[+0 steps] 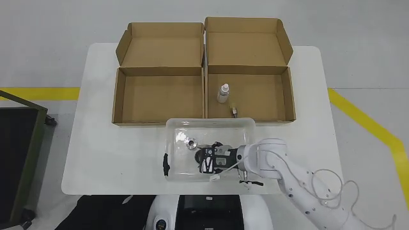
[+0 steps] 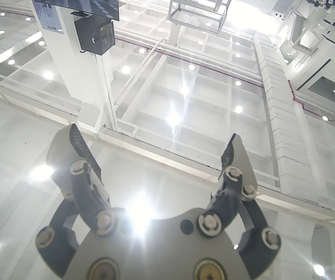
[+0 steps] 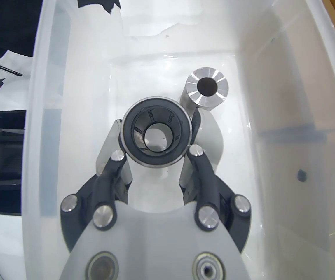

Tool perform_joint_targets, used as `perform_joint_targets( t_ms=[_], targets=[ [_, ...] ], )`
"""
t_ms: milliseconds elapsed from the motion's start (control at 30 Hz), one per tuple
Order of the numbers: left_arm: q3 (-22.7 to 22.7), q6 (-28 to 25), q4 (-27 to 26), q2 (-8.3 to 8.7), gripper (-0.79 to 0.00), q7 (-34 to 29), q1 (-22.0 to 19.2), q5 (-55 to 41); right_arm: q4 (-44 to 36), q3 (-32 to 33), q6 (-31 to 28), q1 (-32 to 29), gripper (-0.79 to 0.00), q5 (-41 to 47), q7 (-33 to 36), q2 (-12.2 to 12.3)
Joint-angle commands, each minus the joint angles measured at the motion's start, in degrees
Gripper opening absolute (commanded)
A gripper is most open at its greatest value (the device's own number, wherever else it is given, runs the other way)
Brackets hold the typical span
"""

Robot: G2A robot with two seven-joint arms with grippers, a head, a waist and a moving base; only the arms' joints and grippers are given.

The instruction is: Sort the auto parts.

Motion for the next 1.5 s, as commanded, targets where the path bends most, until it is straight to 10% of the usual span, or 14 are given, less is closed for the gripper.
perform_joint_targets(
  t_ms=[0,100,1467],
  targets=[
    [0.0,0.0,0.0,0.00,0.000,0.0,0.0,0.0,0.2,-0.1,-0.2,0.2,-0.545,-0.1,-0.2,0.0],
    [0.0,0.0,0.0,0.00,0.000,0.0,0.0,0.0,0.2,0.4,-0.5,0.4,-0.785,-0.1,-0.8,0.1],
    [0.0,0.0,0.0,0.00,0.000,0.0,0.0,0.0,-13.4,13.5,8.9,-5.8,-0.785,13.3,-26.8,1.3]
  ],
)
